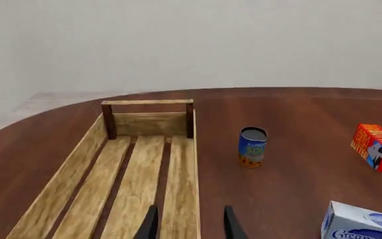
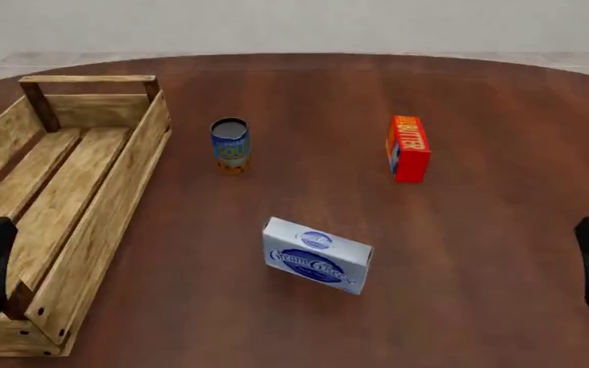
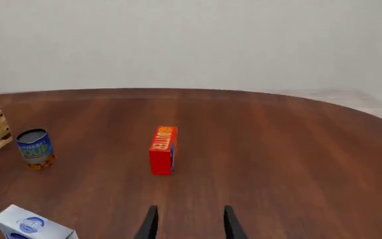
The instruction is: Pick up the cream cheese and put it in the tray.
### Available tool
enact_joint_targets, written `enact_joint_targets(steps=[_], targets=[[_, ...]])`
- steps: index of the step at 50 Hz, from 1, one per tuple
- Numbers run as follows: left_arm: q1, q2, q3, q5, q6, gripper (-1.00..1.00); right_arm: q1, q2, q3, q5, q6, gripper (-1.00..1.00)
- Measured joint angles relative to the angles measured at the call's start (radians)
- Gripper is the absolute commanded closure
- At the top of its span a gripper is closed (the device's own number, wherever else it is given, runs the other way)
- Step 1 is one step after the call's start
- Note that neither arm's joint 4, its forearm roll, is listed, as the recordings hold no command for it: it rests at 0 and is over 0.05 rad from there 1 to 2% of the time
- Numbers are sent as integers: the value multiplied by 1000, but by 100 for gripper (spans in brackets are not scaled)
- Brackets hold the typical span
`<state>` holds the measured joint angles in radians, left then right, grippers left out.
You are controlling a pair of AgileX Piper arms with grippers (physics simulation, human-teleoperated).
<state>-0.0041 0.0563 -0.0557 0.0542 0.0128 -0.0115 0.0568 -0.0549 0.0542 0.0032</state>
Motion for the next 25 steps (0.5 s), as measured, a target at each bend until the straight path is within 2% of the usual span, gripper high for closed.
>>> enact_joint_targets(steps=[16, 19, 25], targets=[[-12, -11, 43, -52, -40, -100, 14, -43, 40, -39, -9, -100], [-15, 9, 42, -66, -65, -100, 15, -46, 43, -42, -9, -100], [-34, 27, 23, -58, -72, -100, 18, -49, 47, -46, -11, -100]])
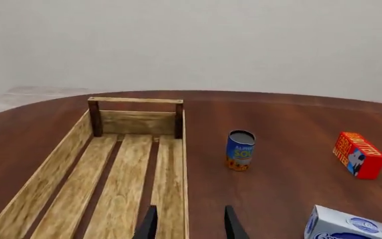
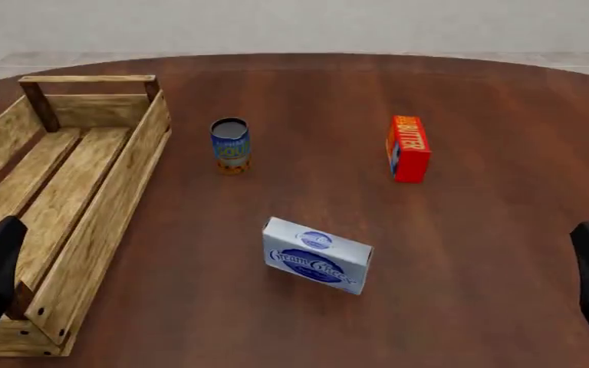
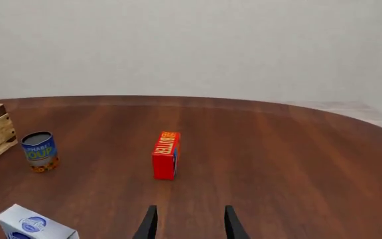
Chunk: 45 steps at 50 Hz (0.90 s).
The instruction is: Pick up the cream cheese and put it in the tray.
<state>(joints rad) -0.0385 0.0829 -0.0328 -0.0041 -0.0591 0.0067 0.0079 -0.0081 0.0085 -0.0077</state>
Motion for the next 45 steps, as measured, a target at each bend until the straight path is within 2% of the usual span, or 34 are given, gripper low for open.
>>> enact_joint_targets(steps=[11, 27, 39, 45], targets=[[-47, 2, -63, 57, 1, -100, 1, -2, 2, -1, -4, -100], [-133, 39, -245, 174, -35, -100, 1, 2, 5, -3, -4, -100], [-213, 179, -330, 151, -6, -100, 2, 12, 7, -8, -7, -100], [-263, 274, -353, 118, -27, -100, 3, 17, 7, -10, -6, -100]])
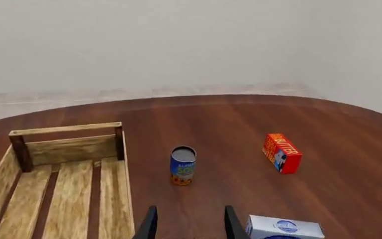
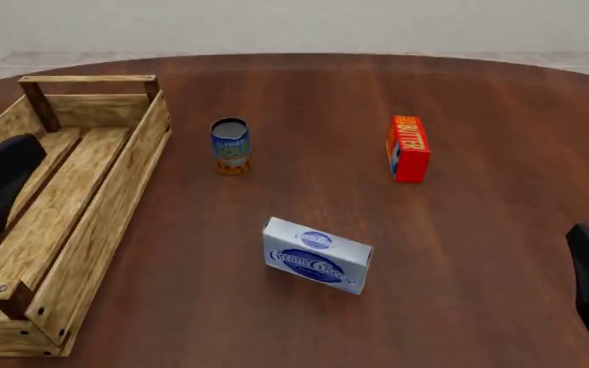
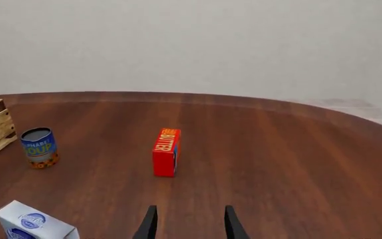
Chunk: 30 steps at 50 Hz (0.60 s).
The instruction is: Pick up the cream cheese and put it in the tray.
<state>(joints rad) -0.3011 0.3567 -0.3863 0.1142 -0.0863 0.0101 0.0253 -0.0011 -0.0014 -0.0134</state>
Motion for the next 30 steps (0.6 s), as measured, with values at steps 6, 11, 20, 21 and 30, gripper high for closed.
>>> enact_joint_targets(steps=[6, 11, 20, 21, 30], targets=[[-51, 102, -31, -27, 19, -100, 2, 3, 0, -1, 5, -100], [-108, 175, -63, -41, 33, -100, 3, 3, -2, 0, 14, -100], [-222, 272, -131, -53, 58, -100, 8, 2, -2, 2, 24, -100], [-235, 283, -142, -53, 60, -100, 8, 1, -3, 3, 25, -100], [-317, 397, -234, -39, 113, -100, 11, -3, -6, 11, 37, -100]])
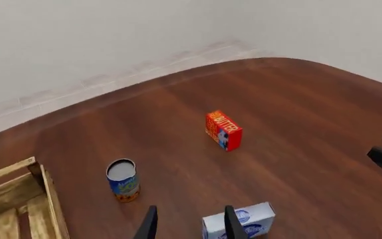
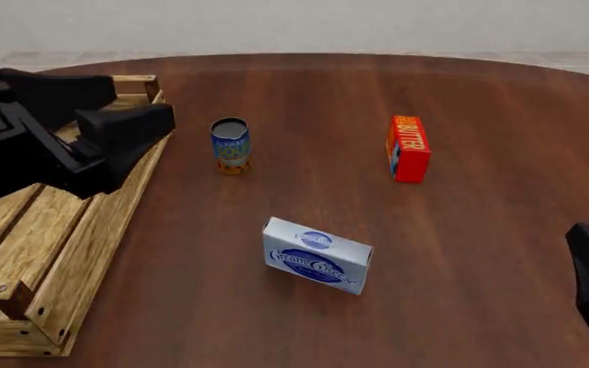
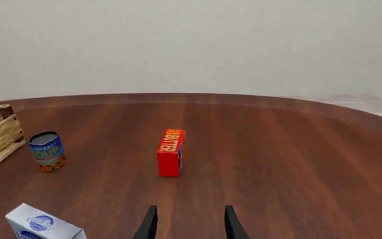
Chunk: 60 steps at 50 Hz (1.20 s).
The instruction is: Pick up the cream cheese and put it in the tray.
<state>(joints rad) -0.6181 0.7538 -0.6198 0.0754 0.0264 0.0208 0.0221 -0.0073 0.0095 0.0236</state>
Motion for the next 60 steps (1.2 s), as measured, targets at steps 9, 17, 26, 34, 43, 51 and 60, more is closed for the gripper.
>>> enact_joint_targets(steps=[9, 17, 26, 34, 43, 51, 60], targets=[[-37, 120, -110, 61, 82, -100, 1, -1, -2, 3, 4, -100], [-76, 219, -211, 159, 179, -100, 2, 0, -2, 4, 6, -100], [-123, 320, -314, 294, 283, -100, 5, 1, -1, 2, 7, -100], [-188, 376, -375, 405, 349, -100, 7, 2, -1, 2, 8, -100], [-207, 459, -398, 456, 431, -100, 10, 1, -1, 4, 7, -100], [-211, 518, -412, 467, 494, -100, 11, 1, 0, 3, 7, -100], [-208, 574, -433, 462, 558, -100, 11, 2, 2, 3, 3, -100]])
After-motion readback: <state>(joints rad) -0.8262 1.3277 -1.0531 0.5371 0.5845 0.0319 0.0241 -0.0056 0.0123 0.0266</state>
